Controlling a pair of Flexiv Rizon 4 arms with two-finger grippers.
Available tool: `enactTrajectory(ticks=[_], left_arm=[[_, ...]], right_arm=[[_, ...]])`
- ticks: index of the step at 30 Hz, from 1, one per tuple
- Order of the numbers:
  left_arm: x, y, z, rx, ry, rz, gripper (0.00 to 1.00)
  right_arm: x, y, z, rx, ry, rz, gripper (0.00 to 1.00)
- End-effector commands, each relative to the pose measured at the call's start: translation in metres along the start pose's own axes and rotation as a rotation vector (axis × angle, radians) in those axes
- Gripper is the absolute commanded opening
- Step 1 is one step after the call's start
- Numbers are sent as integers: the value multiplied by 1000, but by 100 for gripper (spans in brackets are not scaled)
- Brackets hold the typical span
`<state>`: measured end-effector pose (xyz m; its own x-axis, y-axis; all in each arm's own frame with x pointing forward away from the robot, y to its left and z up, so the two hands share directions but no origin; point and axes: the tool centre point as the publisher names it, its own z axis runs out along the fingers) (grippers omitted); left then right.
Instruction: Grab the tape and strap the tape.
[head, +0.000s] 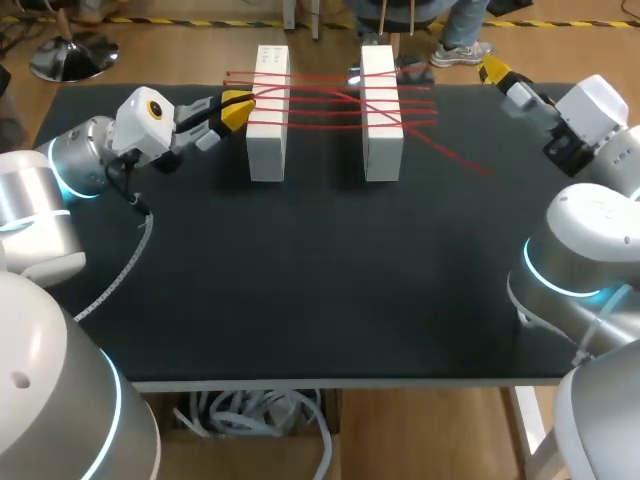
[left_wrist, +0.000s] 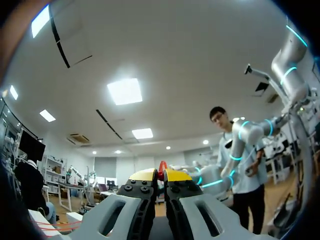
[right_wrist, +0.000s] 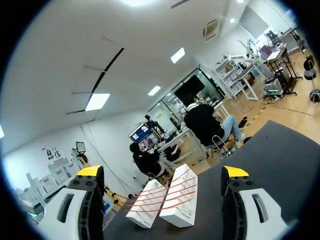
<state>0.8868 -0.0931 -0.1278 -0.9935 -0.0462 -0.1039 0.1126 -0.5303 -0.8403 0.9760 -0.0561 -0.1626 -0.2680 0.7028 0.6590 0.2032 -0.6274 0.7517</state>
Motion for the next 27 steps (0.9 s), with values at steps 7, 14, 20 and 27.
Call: enactTrajectory(ticks=[7,14,20,27], left_arm=[[-5,2,1,-8,-24,1,0],[-9,1,-2,-9,-40,2,0],[-9,1,-3,-12,-55,5,0],[-9,1,-3,-12,-55,5,0]], right_arm=[[-2,0,-1,-1,5,2,100],[-2,0,-1,-1,5,2,100],[-2,0,-1,-1,5,2,100],[3,2,-6,-46,-7,109,100]])
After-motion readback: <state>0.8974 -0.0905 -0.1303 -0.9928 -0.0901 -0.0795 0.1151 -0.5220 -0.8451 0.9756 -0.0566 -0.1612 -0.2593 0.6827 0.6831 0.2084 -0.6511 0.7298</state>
